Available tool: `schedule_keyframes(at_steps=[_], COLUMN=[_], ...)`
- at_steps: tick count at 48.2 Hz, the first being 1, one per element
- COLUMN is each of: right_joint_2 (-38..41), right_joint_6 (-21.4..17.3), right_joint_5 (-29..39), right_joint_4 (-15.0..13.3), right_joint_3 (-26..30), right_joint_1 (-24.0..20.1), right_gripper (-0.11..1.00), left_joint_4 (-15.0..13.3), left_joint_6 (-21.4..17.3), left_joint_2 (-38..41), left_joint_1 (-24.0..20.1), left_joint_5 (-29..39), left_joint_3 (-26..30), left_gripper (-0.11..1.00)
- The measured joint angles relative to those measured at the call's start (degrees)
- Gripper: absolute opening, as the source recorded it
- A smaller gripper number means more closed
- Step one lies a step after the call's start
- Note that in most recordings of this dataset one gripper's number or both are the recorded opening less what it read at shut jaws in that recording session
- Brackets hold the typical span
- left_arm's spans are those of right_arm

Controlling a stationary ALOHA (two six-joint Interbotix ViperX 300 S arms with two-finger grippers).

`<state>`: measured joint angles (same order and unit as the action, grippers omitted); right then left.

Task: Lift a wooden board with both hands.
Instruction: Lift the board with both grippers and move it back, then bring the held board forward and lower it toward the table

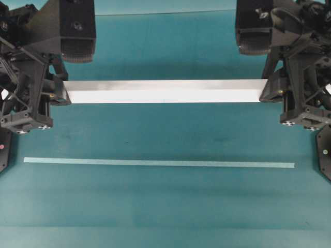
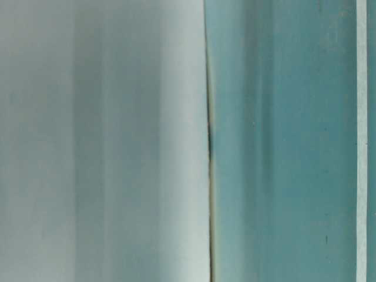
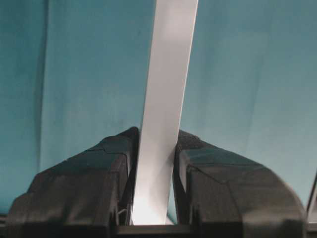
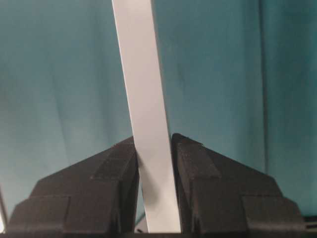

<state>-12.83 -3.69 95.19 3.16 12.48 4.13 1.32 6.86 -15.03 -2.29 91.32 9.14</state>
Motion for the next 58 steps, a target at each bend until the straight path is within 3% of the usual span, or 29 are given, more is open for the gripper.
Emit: schedule_keyframes(at_steps=[12, 18, 30, 42, 58], right_joint_2=[-0.2, -0.8, -1.6, -3.8, -2.4], right_joint_6=[0.0, 0.0, 0.4, 0.8, 1.8], right_joint_5=[0.0, -0.4, -4.4, -15.3, -27.3], right_joint_4=[0.0, 0.1, -0.1, -0.1, -0.2], right_joint_3=[-0.3, -3.3, -15.9, -28.6, -39.7], right_joint_1=[0.4, 0.4, 0.6, 0.7, 0.6], right_gripper=[0.22, 0.22, 0.22, 0.22, 0.22], left_joint_4=[0.0, 0.0, 0.0, 0.0, 0.0], left_joint_6=[0.0, 0.0, 0.1, 1.3, 1.7], left_joint_2=[0.2, 0.4, 0.4, 0.4, 0.5], left_joint_1=[-0.3, -0.4, -0.7, -0.7, -0.6], left_joint_5=[0.1, -0.7, -8.1, -18.1, -27.3], left_joint_3=[0.0, -1.4, -10.9, -22.7, -33.0], left_gripper=[0.18, 0.18, 0.18, 0.18, 0.18])
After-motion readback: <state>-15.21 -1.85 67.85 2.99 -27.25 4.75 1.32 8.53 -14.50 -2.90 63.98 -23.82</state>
